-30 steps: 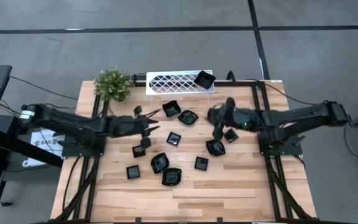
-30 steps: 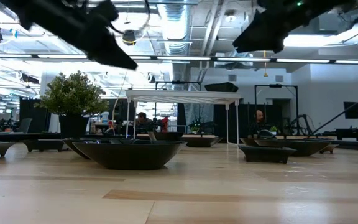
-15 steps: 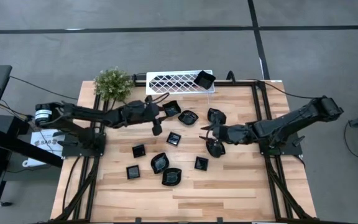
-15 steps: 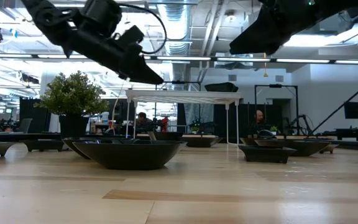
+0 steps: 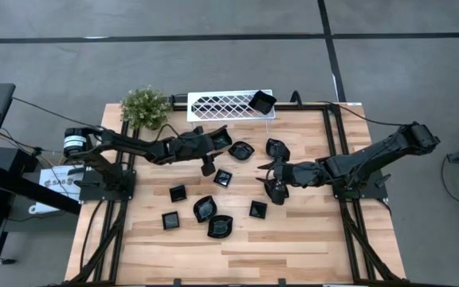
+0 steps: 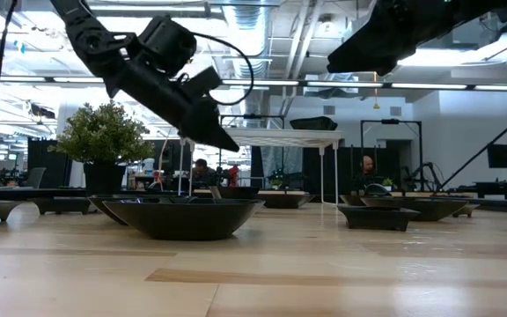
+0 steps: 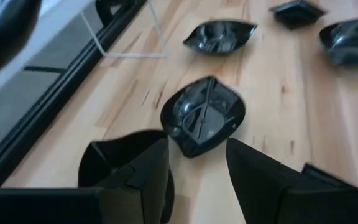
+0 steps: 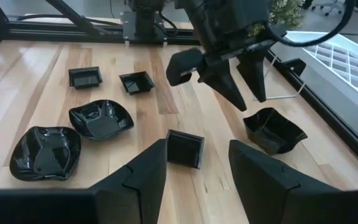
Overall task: Pick & Place Mini shaped plates
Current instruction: Stack the black distorted square plate on top of the black distorted square plate on the shelf
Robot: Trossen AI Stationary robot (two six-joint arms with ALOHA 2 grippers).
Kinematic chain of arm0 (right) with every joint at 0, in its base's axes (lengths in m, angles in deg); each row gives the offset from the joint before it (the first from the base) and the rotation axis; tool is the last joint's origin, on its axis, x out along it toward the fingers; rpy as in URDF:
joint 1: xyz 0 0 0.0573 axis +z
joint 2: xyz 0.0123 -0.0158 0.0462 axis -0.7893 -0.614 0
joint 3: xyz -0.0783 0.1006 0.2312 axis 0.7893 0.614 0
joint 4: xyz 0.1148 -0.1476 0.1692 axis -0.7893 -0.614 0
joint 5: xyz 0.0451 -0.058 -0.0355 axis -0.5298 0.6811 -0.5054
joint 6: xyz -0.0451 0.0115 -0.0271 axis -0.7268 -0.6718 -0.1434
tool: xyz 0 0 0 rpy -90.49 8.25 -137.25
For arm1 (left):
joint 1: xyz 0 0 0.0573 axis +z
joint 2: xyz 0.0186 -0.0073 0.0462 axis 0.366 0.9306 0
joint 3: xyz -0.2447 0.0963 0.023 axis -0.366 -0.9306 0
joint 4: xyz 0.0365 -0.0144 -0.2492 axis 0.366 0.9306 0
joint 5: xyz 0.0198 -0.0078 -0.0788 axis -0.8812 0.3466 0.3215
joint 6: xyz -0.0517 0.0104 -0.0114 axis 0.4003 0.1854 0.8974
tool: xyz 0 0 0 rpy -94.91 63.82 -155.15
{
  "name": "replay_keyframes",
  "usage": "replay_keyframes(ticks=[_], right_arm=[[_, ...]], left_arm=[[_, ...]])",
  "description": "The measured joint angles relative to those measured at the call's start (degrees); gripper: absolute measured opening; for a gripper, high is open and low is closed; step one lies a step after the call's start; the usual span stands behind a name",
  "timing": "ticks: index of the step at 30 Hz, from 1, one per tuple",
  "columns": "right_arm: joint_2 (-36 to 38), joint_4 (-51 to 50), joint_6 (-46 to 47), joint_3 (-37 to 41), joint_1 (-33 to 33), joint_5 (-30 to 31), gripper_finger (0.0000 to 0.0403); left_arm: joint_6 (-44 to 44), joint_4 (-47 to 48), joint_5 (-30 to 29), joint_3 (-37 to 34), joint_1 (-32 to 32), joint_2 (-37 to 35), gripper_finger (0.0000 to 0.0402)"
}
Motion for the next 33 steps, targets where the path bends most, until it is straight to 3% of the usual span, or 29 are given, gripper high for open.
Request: replay_keyframes(ticks=[11, 16, 33], right_arm=[[0.00, -0.17, -0.09, 0.00, 0.00, -0.02, 0.0168], [0.00, -0.61, -0.08, 0.00, 0.00, -0.14, 0.0168], [0.00, -0.52, -0.02, 0.00, 0.26, -0.46, 0.0166]], left_arm=[[-1.67, -0.08, -1.86, 0.02, 0.00, 4.17, 0.0163], [-5.03, 0.23, -6.75, -0.04, -0.13, 5.18, 0.0163], [-4.96, 2.35, -6.31, -0.04, 0.07, 5.11, 0.0163]])
